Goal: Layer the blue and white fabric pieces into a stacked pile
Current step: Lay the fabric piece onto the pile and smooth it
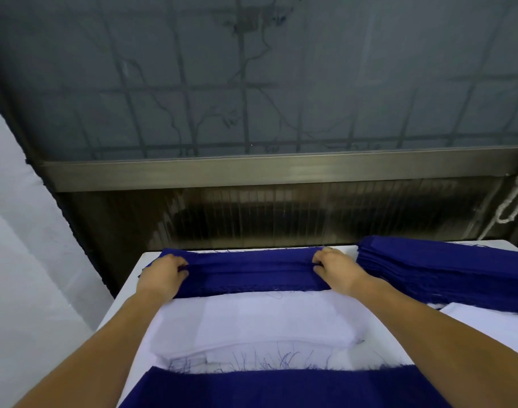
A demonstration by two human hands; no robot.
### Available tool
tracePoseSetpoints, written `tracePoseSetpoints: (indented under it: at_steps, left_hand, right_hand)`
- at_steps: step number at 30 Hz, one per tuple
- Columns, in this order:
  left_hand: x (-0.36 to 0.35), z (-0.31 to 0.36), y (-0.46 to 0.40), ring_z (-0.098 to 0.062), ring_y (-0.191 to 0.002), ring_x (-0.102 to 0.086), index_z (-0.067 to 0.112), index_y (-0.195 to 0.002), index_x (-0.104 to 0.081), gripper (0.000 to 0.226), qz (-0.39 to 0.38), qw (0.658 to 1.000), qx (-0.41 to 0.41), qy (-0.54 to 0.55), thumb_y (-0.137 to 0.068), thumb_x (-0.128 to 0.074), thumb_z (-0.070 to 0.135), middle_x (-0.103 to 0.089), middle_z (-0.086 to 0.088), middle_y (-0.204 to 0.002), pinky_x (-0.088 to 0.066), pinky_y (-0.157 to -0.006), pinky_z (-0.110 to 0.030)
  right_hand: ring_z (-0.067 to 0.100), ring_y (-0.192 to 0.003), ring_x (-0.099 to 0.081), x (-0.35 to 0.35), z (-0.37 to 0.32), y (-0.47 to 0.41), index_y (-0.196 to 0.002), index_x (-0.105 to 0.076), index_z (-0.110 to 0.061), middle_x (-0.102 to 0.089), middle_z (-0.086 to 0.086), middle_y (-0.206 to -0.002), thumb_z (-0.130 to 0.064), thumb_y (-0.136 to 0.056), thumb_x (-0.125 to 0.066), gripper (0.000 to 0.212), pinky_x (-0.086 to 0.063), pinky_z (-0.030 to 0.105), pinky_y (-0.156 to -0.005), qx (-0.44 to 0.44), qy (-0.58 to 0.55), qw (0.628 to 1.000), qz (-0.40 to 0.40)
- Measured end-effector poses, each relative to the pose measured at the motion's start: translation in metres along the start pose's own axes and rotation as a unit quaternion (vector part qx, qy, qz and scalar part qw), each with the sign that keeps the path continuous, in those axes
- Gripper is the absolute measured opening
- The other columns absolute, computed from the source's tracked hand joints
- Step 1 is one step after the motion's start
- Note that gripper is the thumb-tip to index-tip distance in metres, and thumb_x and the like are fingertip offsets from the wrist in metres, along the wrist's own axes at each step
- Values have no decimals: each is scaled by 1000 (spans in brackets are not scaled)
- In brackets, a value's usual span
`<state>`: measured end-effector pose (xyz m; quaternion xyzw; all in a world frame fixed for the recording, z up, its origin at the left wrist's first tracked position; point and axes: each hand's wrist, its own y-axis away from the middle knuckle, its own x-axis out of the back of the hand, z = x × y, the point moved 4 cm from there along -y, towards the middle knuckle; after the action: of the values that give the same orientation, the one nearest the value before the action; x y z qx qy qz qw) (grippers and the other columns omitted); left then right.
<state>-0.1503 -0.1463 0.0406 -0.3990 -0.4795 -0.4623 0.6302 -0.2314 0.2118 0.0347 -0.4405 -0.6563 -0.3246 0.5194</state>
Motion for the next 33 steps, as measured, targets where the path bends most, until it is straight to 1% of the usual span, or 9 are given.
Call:
tracePoseSetpoints:
  at_steps: [6, 10, 13, 16, 18, 23, 26, 30, 33]
  left_hand:
    - [42, 15, 64, -8, -99, -57, 24, -108, -71, 20, 89, 987, -134, -4, -91, -62, 17, -64, 8, -107, -45, -87, -19]
    - [48, 16, 122, 1, -86, -59, 40, -99, -66, 17, -46, 981, -180, 61, -91, -63, 25, -61, 23, -95, -43, -72, -6]
    - [39, 15, 150, 14, -94, -55, 44, -97, -63, 15, -180, 964, -165, 108, -92, -62, 31, -62, 33, -93, -46, -78, -6]
    - [34, 19, 156, 8, -92, -58, 42, -88, -64, 15, -201, 959, -162, 118, -91, -64, 27, -62, 32, -91, -47, -78, -10]
    - [38, 23, 152, 6, -88, -58, 41, -83, -64, 18, -149, 969, -153, 127, -90, -65, 24, -64, 24, -87, -47, -74, -11]
    - [62, 22, 160, 4, -90, -56, 39, -80, -63, 32, 55, 967, -160, 192, -81, -73, 9, -62, 24, -84, -45, -66, -7]
    - [49, 12, 183, 5, -95, -55, 39, -77, -64, 40, 37, 967, -185, 171, -73, -79, 2, -60, 28, -94, -47, -70, -10]
    - [12, 10, 210, 4, -84, -57, 37, -74, -63, 54, -19, 955, -252, 154, -54, -85, -8, -62, 25, -90, -44, -74, -14]
    - [0, 8, 216, 5, -80, -57, 35, -74, -63, 58, -19, 953, -264, 144, -45, -85, -10, -62, 25, -83, -44, -72, -13]
  right_hand:
    - [6, -82, -59, 40, -2, 77, -98, -57, -32, -62, -11, -97, -25, -99, -50, 10, -50, 21, -72, 36, -32, 996, 74]
    - [2, -80, -59, 49, 8, 159, -85, -55, -41, -63, -20, -84, -30, -96, -55, 15, -47, 17, -69, 47, -96, 994, -3]
    - [2, -85, -60, 48, 11, 199, -89, -58, -42, -64, -25, -89, -37, -96, -55, 9, -48, 18, -72, 35, -118, 989, -84]
    - [3, -84, -60, 47, 11, 208, -89, -59, -41, -65, -20, -88, -38, -96, -54, 9, -49, 21, -73, 12, -112, 986, -122]
    - [2, -83, -60, 53, 6, 204, -91, -59, -38, -65, -17, -87, -34, -97, -53, 10, -50, 22, -75, 0, -102, 991, -84]
    - [-3, -89, -56, 71, -5, 213, -95, -62, -34, -58, -28, -88, -20, -91, -62, 15, -46, 11, -67, 48, -56, 984, 161]
    - [0, -85, -55, 51, -4, 237, -92, -66, -26, -60, -22, -94, -19, -89, -63, 8, -42, 12, -77, 128, 0, 964, 233]
    - [2, -89, -56, 0, 0, 264, -83, -76, -19, -69, -9, -94, -40, -102, -34, 51, -45, 18, -78, 197, -9, 951, 239]
    - [-2, -91, -55, -13, 3, 269, -81, -78, -20, -70, -9, -93, -43, -103, -31, 57, -47, 18, -77, 193, -30, 955, 222]
